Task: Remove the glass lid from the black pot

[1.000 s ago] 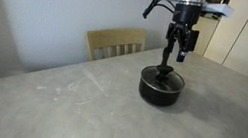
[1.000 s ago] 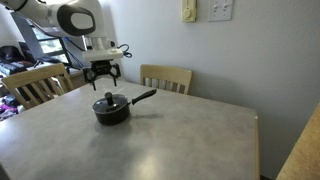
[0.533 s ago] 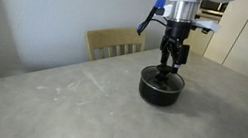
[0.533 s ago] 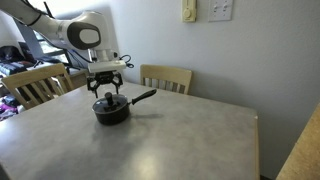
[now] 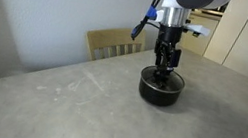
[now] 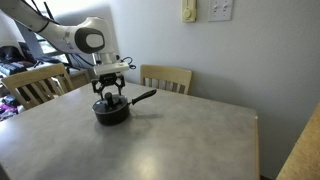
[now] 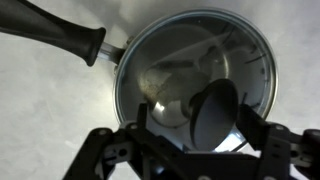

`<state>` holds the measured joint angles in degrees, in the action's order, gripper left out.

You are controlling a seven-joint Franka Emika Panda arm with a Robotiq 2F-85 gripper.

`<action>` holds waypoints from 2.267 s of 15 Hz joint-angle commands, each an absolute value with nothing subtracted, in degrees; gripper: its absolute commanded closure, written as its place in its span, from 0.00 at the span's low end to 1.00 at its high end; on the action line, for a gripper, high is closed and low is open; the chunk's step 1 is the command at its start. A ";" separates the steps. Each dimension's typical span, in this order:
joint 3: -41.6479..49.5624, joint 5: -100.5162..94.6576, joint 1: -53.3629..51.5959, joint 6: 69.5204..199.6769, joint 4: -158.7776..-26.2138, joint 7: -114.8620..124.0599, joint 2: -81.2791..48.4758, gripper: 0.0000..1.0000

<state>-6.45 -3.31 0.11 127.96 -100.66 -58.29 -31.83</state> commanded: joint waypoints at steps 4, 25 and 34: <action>-6.29 -6.11 0.02 128.29 -99.23 -58.13 -33.21 0.61; -6.61 -6.48 -0.19 122.41 -101.47 -58.70 -24.91 0.84; -5.50 -7.92 -0.25 122.31 -104.14 -56.21 -18.36 0.84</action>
<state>-6.21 -6.55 -0.24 121.85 -100.79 -57.55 -22.54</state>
